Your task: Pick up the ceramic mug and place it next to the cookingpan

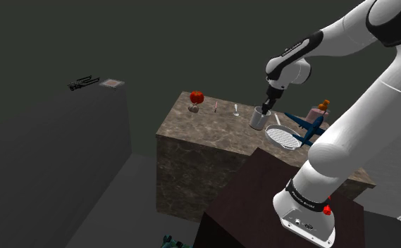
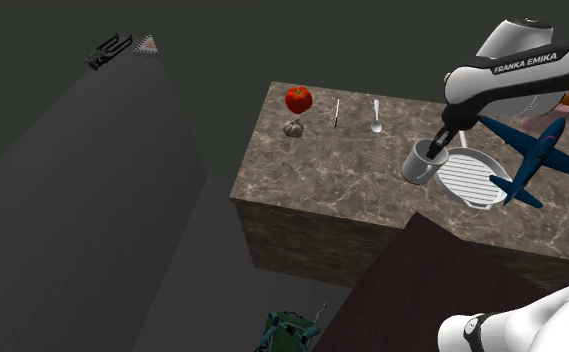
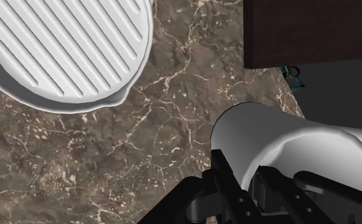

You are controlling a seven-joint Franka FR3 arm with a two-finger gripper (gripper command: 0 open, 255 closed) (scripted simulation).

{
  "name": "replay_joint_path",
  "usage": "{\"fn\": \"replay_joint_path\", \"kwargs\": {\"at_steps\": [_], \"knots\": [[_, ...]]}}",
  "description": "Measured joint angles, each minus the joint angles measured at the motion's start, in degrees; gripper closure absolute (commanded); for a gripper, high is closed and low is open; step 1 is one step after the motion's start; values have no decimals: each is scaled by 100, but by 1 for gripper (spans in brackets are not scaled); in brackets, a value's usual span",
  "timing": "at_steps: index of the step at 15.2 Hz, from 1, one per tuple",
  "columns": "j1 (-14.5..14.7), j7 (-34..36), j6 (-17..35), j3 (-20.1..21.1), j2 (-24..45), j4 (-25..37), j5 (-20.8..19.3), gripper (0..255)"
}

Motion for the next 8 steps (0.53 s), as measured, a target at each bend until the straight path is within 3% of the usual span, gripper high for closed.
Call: {"fn": "replay_joint_path", "kwargs": {"at_steps": [8], "knots": [[50, -428, 650, -22, 630, -125, 540, 255]]}}
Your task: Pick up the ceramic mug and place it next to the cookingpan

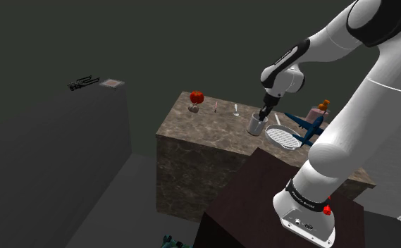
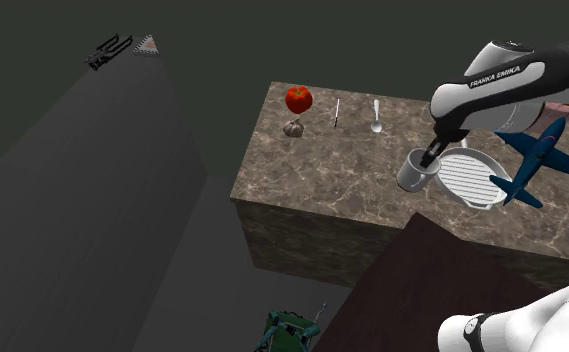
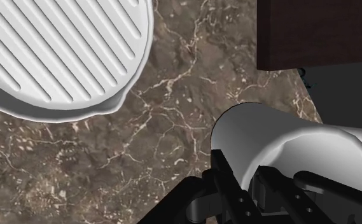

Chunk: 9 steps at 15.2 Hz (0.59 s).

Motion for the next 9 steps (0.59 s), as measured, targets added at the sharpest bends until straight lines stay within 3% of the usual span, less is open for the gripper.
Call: {"fn": "replay_joint_path", "kwargs": {"at_steps": [9], "knots": [[-65, -636, 657, 185, 759, -53, 845, 255]]}}
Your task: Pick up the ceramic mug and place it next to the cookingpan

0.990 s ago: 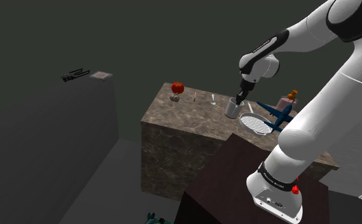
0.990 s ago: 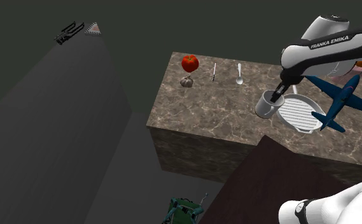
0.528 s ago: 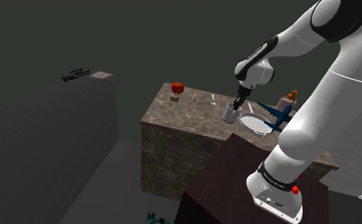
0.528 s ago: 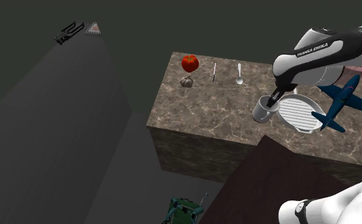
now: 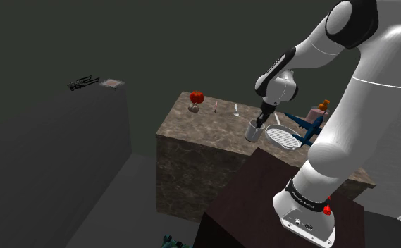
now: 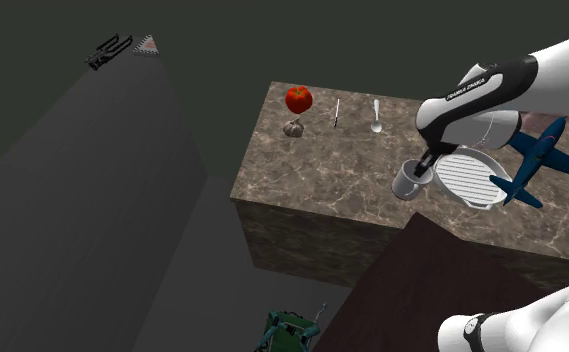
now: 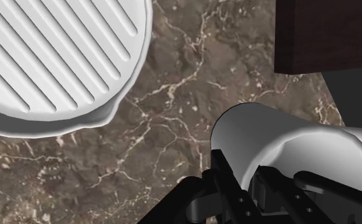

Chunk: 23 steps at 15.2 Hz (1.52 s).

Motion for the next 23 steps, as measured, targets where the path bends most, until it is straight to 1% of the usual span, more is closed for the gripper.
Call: {"fn": "replay_joint_path", "kwargs": {"at_steps": [3, 8, 9, 15, 16, 19, 20, 23], "knots": [[-57, -196, 168, 109, 226, 13, 272, 255], [-78, -245, 193, 133, 279, 34, 331, 255], [-78, -246, 194, 134, 279, 34, 332, 0], [-79, -246, 194, 134, 280, 34, 333, 0], [-49, -166, 118, 70, 173, 24, 214, 0], [69, 244, -271, -149, -322, 23, -354, 0], [79, 342, -390, -184, -430, 57, -489, 0], [80, 411, -465, -209, -515, 59, -593, 0]]}}
